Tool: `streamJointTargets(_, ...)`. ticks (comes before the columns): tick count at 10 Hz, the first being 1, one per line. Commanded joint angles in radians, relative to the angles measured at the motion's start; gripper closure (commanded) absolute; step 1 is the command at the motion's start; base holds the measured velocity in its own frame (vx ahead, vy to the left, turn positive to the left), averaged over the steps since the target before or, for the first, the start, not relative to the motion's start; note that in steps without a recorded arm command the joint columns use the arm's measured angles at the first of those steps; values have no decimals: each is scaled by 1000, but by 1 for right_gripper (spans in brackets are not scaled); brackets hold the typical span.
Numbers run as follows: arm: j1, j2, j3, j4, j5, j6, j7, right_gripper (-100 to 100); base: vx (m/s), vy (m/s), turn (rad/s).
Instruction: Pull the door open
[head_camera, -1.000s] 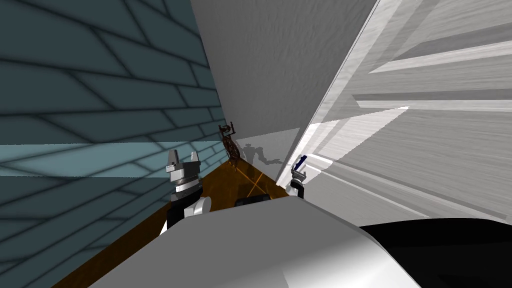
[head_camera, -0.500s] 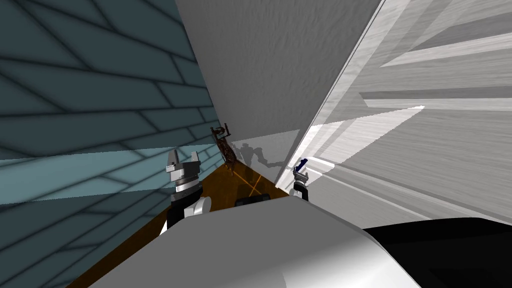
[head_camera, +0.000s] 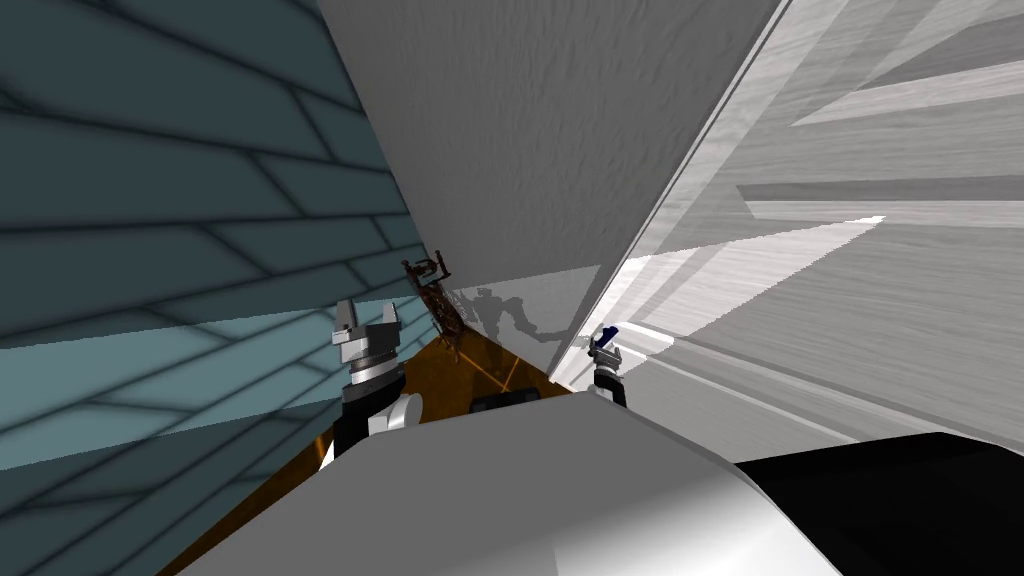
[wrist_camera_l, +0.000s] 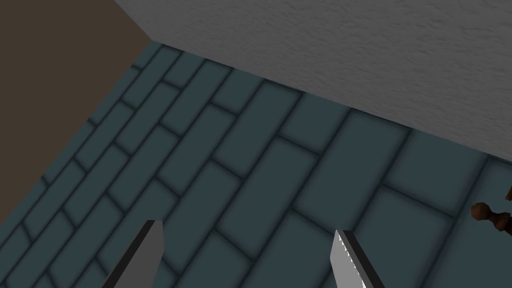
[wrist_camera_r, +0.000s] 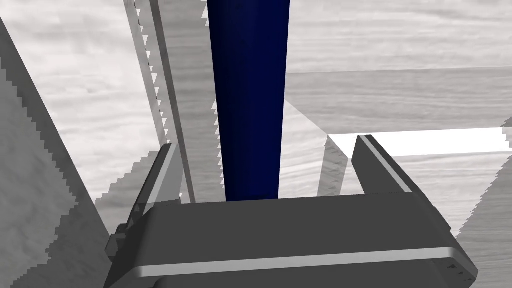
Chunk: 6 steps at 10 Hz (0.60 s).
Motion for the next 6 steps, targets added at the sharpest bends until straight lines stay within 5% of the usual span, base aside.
streamJointTargets(1, 0, 0, 0, 0, 0, 0, 0, -100, 80, -18, -52)
streamJointTargets(2, 0, 0, 0, 0, 0, 0, 0, 100, -33, 19, 35)
streamJointTargets(6, 0, 0, 0, 0, 0, 0, 0, 100, -12, 5, 11)
